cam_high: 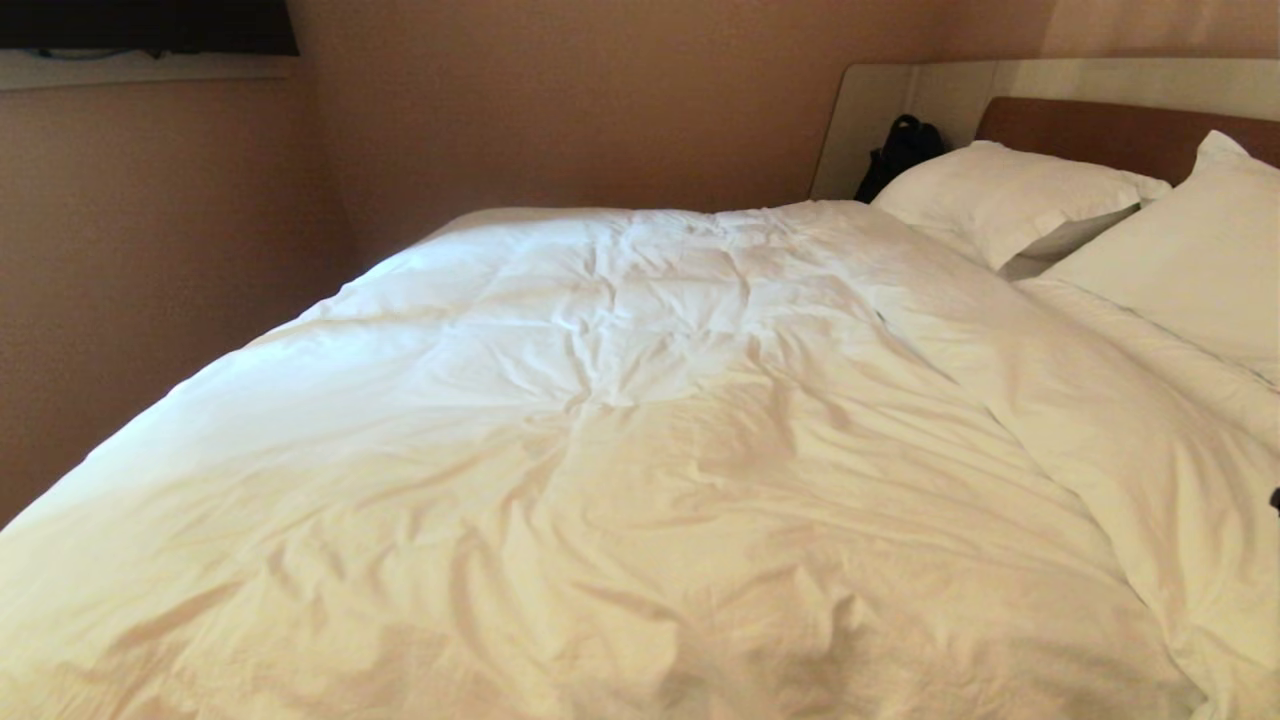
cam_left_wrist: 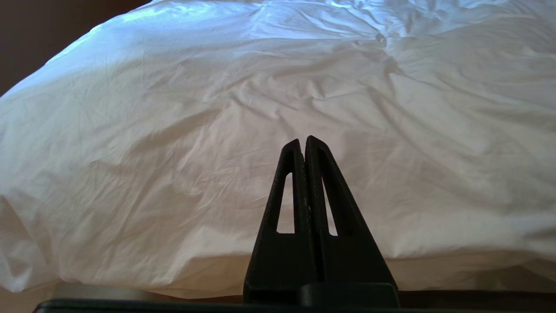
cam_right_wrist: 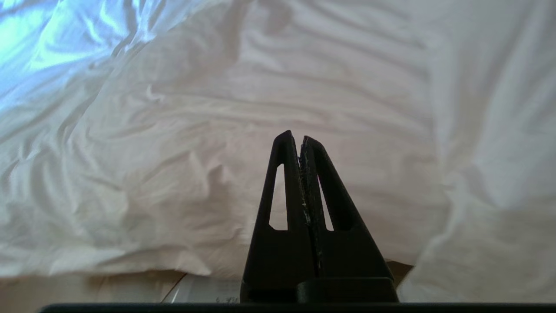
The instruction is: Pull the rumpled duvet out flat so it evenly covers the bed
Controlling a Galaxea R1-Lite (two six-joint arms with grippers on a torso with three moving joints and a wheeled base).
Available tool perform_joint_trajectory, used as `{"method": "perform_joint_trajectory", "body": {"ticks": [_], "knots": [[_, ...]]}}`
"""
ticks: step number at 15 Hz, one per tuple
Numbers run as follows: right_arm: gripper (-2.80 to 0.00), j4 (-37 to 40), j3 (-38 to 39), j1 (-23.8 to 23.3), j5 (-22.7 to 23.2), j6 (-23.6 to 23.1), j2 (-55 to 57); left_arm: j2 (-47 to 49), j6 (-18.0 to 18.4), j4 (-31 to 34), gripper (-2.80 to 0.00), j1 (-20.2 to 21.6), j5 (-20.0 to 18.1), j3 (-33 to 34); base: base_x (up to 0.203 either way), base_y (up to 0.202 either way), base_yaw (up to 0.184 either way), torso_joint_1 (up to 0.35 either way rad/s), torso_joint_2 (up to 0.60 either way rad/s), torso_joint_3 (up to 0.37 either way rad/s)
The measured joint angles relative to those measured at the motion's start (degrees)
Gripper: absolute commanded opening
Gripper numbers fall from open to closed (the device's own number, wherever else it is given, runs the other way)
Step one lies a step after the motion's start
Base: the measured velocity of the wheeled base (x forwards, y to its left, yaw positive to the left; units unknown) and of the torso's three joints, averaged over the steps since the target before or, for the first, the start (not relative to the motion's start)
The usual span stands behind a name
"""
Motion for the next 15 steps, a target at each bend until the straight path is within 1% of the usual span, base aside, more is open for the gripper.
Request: {"method": "perform_joint_trajectory", "body": {"ticks": [3,6,9,12,15], "knots": [[-2.80,1.92,1.05,0.12,-4.81,-0.29,-6.53,0.00,0.22,-0.02,-2.80,0.00,-0.02,0.00,0.000,0.000,0.000,0.000,0.00,0.000],[-2.80,3.62,1.55,-0.43,-11.58,-0.44,-13.05,0.00,-0.02,0.11,-2.80,0.00,-0.02,0.00,0.000,0.000,0.000,0.000,0.00,0.000],[-2.80,5.47,2.83,-3.06,-17.55,-1.89,-20.48,0.00,0.04,0.12,-2.80,0.00,0.00,0.00,0.000,0.000,0.000,0.000,0.00,0.000],[-2.80,5.65,5.60,-5.22,-21.26,-5.45,-28.13,0.00,-0.05,0.09,-2.80,0.00,-0.02,0.00,0.000,0.000,0.000,0.000,0.00,0.000],[-2.80,5.89,8.02,-5.73,-22.28,-8.33,-33.49,0.00,-0.20,0.06,-2.80,0.00,-0.03,0.00,0.000,0.000,0.000,0.000,0.00,0.000]]}}
